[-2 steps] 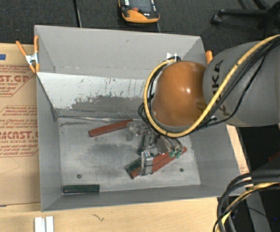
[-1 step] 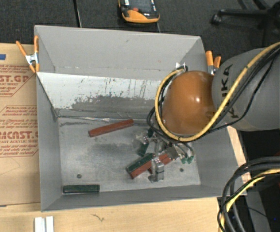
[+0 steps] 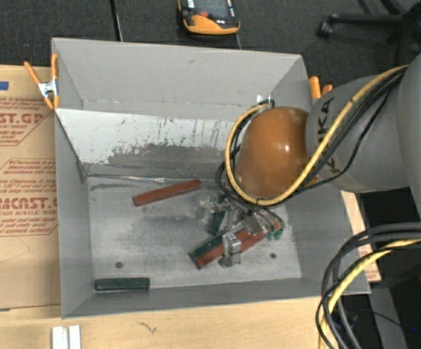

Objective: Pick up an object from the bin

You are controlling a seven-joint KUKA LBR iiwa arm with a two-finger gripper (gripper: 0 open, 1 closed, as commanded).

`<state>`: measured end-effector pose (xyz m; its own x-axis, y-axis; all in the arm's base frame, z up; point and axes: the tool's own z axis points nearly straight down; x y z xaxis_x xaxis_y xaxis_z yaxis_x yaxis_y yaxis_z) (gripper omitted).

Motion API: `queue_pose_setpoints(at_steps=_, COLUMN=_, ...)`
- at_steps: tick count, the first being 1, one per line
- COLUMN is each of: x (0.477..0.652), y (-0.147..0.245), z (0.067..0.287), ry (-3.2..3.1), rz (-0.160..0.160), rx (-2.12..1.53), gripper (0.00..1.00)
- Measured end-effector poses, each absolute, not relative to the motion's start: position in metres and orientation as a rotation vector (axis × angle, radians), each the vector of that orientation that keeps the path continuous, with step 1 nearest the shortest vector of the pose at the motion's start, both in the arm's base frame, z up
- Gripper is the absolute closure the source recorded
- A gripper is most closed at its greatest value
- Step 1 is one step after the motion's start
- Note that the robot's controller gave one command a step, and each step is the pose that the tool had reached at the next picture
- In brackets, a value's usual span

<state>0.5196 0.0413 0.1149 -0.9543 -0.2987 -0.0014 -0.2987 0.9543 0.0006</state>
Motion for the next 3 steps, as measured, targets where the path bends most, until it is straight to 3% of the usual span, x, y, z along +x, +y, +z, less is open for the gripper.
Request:
queue_pose_setpoints(at_steps=1, x=0.511, y=0.023, z=0.071, ry=3.111, rz=0.002, rx=-0.431, gripper=0.00)
queue_pose_setpoints(at_steps=2, x=0.524, y=0.030, z=0.070, ry=3.069, rz=0.002, rx=-0.664, gripper=1.00)
queue_pose_setpoints(at_steps=3, x=0.524, y=0.030, z=0.070, ry=3.069, rz=0.002, rx=-0.665, gripper=1.00)
